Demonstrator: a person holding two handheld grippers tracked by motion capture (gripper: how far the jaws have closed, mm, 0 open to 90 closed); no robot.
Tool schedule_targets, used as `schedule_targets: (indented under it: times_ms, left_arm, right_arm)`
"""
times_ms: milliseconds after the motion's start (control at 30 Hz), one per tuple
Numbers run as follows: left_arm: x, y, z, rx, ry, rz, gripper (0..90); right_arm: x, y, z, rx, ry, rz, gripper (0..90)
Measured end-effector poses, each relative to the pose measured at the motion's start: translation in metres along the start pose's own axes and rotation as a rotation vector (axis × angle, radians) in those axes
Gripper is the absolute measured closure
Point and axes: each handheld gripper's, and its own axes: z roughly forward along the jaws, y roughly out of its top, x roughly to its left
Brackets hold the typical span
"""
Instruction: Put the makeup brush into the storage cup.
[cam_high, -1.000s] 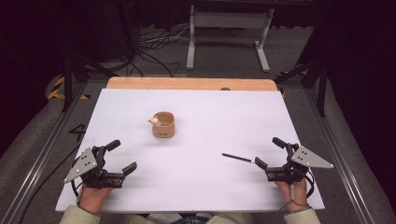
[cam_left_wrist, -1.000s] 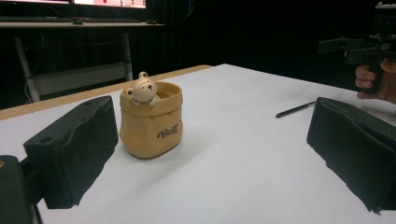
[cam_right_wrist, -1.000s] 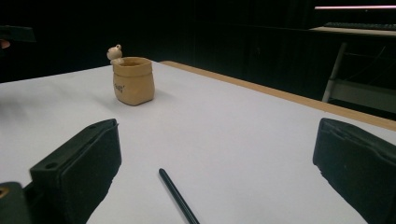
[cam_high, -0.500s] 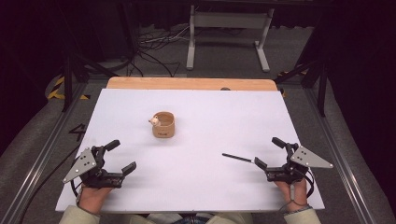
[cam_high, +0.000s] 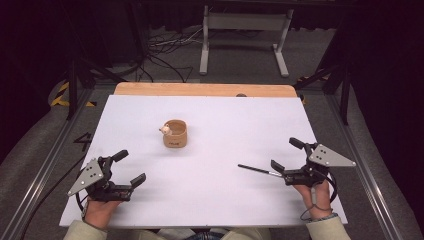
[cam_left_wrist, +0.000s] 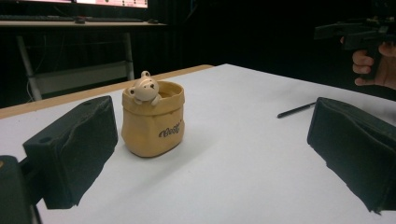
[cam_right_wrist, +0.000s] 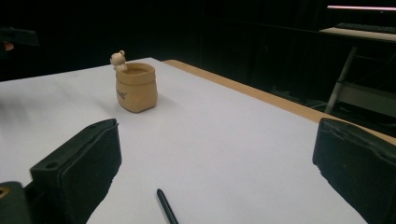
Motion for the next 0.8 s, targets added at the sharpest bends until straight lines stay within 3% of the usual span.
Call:
schedule_targets:
  times_ms: [333,633,800]
  left_arm:
    - [0.001,0.000,-0.002,-0.005,0.005,-0.003,2.3]
    - [0.001,0.000,-0.002,-0.005,0.005,-0.001,2.3]
    - [0.001,0.000,-0.003,-0.006,0.019,-0.008,2.3]
  right_arm:
    - [0.001,0.016,0.030,-0.010,0.054,0.033,1.0]
    - [0.010,0.022,0.047,-0.003,0.088,0.013,1.1]
    - [0.006,0.031,0.051,0.065,0.103,-0.025,1.5]
